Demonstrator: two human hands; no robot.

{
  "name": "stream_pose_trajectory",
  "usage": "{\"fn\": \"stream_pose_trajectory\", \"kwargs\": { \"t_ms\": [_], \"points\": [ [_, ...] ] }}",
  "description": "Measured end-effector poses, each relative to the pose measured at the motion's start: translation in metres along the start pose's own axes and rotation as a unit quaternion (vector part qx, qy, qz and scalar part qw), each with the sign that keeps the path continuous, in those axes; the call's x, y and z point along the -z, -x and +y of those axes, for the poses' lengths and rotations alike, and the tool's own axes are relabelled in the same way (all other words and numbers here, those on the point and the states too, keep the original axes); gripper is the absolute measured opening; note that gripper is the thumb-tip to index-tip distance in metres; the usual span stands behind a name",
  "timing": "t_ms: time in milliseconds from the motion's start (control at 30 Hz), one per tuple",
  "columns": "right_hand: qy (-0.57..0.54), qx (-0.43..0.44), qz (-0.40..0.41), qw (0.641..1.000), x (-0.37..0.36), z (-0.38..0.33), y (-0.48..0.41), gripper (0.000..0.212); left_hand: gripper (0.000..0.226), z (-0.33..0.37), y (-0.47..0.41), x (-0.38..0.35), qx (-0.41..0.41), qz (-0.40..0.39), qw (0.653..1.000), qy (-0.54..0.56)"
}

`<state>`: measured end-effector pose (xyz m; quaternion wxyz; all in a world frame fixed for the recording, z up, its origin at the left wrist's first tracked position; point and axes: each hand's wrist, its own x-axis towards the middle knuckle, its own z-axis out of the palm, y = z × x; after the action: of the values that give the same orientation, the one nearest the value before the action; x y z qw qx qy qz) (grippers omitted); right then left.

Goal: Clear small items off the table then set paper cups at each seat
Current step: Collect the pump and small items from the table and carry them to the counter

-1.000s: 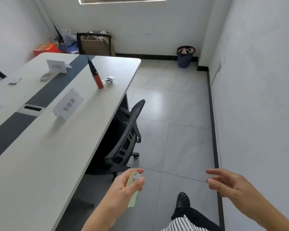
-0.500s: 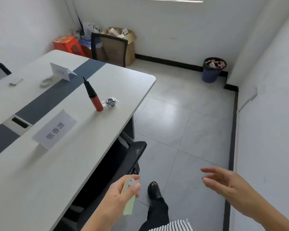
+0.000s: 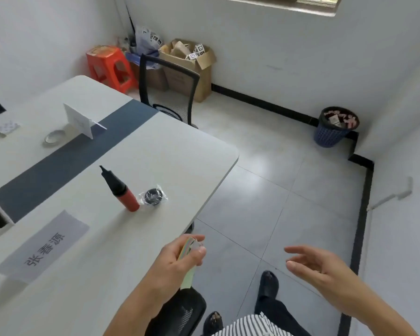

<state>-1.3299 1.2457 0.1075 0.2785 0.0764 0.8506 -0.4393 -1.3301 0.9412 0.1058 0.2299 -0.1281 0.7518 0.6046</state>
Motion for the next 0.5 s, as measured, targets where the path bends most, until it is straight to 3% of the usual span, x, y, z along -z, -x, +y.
{"fn": "stream_pose_trajectory", "kwargs": {
  "t_ms": [267,500],
  "points": [
    [0.080,0.059,-0.137,0.986,0.063,-0.051,-0.170,0.020,0.021,0.020,-0.065,-0.004,0.090,0.160,0.978,0.097],
    [0.195,0.139,-0.269,0.933,0.067,-0.141,-0.304,0.018,0.034,0.042,-0.082,-0.023,0.144,0.278,0.933,0.179]
  ]
}}
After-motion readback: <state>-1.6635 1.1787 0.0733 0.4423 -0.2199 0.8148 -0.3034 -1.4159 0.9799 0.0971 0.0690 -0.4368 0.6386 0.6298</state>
